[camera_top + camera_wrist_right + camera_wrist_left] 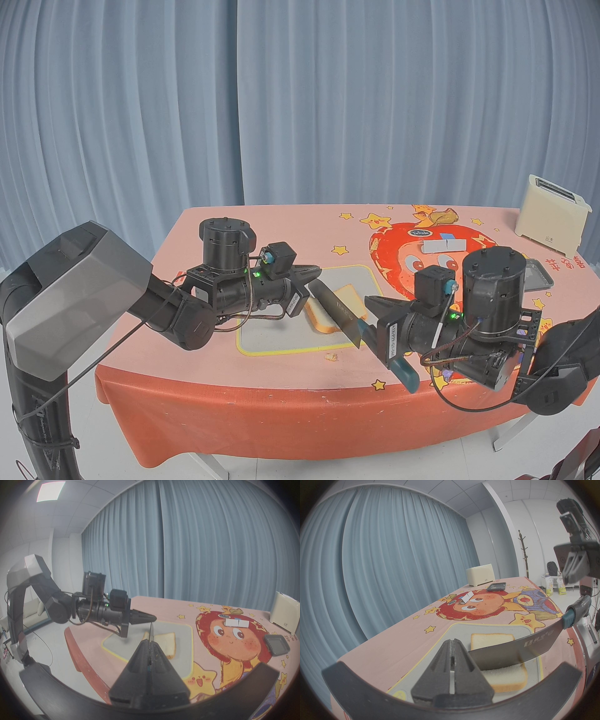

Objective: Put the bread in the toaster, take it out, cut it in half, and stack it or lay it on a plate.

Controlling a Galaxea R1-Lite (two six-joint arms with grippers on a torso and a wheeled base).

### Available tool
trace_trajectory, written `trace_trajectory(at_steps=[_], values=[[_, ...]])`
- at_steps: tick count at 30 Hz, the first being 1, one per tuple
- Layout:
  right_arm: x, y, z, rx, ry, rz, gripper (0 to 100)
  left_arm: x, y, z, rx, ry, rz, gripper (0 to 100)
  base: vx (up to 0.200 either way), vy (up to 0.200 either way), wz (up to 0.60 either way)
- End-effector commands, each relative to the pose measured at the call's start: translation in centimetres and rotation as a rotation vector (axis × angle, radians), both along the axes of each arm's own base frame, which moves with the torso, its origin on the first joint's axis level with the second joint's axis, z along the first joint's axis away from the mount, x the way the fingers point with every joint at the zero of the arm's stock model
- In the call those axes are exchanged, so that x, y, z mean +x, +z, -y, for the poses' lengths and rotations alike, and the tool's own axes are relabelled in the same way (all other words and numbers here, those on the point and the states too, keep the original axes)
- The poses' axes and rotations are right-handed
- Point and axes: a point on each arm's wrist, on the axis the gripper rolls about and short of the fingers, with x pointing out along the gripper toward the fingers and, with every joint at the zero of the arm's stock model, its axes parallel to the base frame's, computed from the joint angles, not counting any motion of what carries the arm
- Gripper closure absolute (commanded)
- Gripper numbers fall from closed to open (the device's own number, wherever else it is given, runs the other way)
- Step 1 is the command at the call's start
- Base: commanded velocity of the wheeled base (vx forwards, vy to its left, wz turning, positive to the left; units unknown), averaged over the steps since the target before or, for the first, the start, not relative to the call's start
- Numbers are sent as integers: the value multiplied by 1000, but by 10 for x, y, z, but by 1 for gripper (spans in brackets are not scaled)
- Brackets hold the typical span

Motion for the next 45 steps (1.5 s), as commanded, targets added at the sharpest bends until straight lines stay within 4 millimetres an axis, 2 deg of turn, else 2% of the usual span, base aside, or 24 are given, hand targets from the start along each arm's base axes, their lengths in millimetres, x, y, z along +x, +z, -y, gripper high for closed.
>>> trace_trajectory(at_steps=[1,2,3,8,17,21,31,38,39,45], values=[[-4,8,2,30,6,38,100,0,-1,0,0,0,-1,100,0,0,0],[-6,11,5,32,6,40,100,0,-1,0,1,0,-2,100,0,0,0],[-8,13,6,36,6,44,0,0,0,0,0,0,1,100,0,0,0],[-14,26,12,59,8,62,0,-1,3,-1,-5,1,9,100,0,0,0],[-10,33,9,-98,20,-103,0,-1,5,-2,-4,2,11,100,0,0,0],[-6,25,2,-139,26,-144,0,-1,4,-2,-2,4,7,100,0,0,0],[0,-11,-13,-220,31,-212,0,-1,2,-3,-1,4,5,100,0,0,0],[4,-24,-16,-244,27,-241,0,0,4,-2,-4,4,10,100,0,0,0],[4,-25,-16,-247,27,-244,100,0,4,-2,-4,4,10,100,0,0,0],[4,-21,-15,-239,26,-235,100,0,4,-2,-4,4,10,100,0,0,0]])
